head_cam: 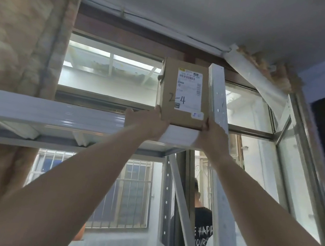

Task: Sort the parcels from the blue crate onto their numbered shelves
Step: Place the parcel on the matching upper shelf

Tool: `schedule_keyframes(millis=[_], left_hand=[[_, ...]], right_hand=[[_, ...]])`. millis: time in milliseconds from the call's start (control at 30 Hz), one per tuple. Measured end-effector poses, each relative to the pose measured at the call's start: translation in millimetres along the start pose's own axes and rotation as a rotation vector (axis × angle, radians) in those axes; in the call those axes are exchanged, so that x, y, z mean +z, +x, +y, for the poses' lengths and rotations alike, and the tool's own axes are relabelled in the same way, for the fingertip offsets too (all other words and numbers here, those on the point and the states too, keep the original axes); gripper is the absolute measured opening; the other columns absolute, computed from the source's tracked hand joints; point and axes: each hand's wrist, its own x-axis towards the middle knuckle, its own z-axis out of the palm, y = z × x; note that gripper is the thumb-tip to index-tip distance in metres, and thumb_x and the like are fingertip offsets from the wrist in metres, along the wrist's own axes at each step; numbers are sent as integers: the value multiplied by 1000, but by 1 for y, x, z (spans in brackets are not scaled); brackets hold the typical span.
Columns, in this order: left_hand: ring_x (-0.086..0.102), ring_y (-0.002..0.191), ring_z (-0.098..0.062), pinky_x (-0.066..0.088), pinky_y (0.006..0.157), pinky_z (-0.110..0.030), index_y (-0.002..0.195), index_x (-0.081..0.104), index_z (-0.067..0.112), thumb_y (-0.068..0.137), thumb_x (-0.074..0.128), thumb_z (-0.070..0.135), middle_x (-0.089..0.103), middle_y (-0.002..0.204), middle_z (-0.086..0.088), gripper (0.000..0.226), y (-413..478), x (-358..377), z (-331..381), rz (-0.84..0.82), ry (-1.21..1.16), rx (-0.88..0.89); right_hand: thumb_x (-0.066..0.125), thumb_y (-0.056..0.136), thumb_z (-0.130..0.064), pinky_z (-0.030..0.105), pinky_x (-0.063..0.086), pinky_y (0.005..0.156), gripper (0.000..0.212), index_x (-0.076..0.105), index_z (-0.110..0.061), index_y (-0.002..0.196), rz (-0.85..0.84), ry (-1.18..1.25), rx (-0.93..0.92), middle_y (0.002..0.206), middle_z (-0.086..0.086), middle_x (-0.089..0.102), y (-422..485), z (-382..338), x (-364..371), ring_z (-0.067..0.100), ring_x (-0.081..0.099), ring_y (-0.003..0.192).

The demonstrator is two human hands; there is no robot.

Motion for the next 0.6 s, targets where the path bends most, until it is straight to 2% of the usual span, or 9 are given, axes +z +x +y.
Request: schedule_keyframes(millis=[100,167,400,500,600], left_hand=[[60,102,-27,25,98,-52,143,26,29,88,9,56,70,101,-2,64,3,4,2,2,40,-8],[60,102,-28,24,99,-52,144,24,30,88,7,58,70,100,-2,65,5,4,3,-18,47,-20],[51,121,-28,21,106,-50,150,7,26,90,8,57,62,125,-5,68,5,3,3,-80,72,-17],[36,136,-26,18,112,-47,150,9,18,92,16,58,43,145,-8,70,-2,1,0,-24,83,25],[18,145,-22,10,118,-46,150,10,13,95,21,56,25,155,-7,71,-13,-12,-12,16,31,50]], right_hand=[[33,97,-13,40,47,81,23,54,-10,87,54,-61,-14,87,14,66,-1,5,0,36,59,88],[33,97,-11,38,42,77,24,52,-10,83,75,-92,-23,85,14,65,-2,4,1,35,58,86],[34,98,-16,39,47,80,24,55,-5,103,92,-148,-12,92,16,64,-10,-3,2,34,58,90],[35,97,-19,42,48,87,27,55,-4,107,147,-72,-6,103,15,63,-17,-12,-3,34,57,100],[37,96,-22,42,43,100,35,49,-8,126,248,14,-79,124,10,56,-20,-33,-12,27,51,118]])
